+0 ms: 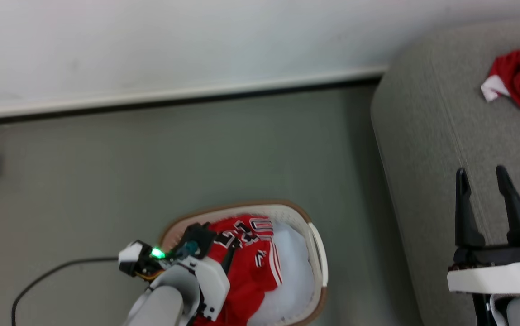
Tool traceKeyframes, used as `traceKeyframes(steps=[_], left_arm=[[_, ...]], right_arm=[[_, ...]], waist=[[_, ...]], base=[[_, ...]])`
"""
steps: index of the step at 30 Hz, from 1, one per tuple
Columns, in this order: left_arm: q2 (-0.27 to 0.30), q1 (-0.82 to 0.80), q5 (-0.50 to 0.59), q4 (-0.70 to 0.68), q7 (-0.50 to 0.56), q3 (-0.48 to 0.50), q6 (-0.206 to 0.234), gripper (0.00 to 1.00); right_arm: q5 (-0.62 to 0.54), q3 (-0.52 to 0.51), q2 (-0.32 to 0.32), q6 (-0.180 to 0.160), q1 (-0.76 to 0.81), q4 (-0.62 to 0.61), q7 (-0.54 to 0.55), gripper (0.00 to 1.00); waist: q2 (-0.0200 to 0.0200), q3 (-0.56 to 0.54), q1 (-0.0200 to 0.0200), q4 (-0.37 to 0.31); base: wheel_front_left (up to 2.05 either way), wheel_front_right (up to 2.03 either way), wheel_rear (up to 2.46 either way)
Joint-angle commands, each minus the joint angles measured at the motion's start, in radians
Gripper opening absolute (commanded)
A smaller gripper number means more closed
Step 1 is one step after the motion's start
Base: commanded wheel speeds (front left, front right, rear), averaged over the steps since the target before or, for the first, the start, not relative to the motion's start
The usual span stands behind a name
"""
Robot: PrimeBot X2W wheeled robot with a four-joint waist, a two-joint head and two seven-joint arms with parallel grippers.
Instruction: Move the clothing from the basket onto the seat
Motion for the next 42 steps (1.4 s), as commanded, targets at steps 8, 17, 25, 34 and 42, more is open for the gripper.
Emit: traceKeyframes(steps=[8,17,25,34,42], left_arm=[[0.005,-0.155,0.021,0.182,0.103,-0.006,0.041,1.0],[0.038,-0.282,0.022,0.332,0.1,0.009,0.116,1.0],[0.079,-0.386,0.028,0.414,0.07,0.012,0.17,1.0],[0.111,-0.463,0.016,0.485,0.074,0.002,0.165,1.0],[0.129,-0.488,0.039,0.527,0.087,-0.035,0.158,0.0]], right_arm=[[0.057,0.024,-0.001,-0.003,-0.1,-0.075,-0.004,1.0],[0.114,0.065,-0.001,-0.003,-0.154,-0.151,-0.004,1.0],[0.14,0.083,-0.001,-0.003,-0.176,-0.19,-0.004,1.0],[0.18,0.097,0.0,-0.003,-0.187,-0.193,-0.004,1.0],[0.201,0.097,0.0,-0.003,-0.189,-0.196,-0.004,1.0]], waist=[[0.0,0.259,-0.0003,-0.123],[0.0,0.403,-0.0003,-0.166],[0.0,0.487,-0.0003,-0.187],[0.0,0.564,-0.0003,-0.23],[0.0,0.594,-0.0003,-0.257]], base=[[0.0,0.0,0.0],[0.0,0.0,0.0],[0.0,0.0,0.0],[0.0,0.0,0.0],[0.0,0.0,0.0]])
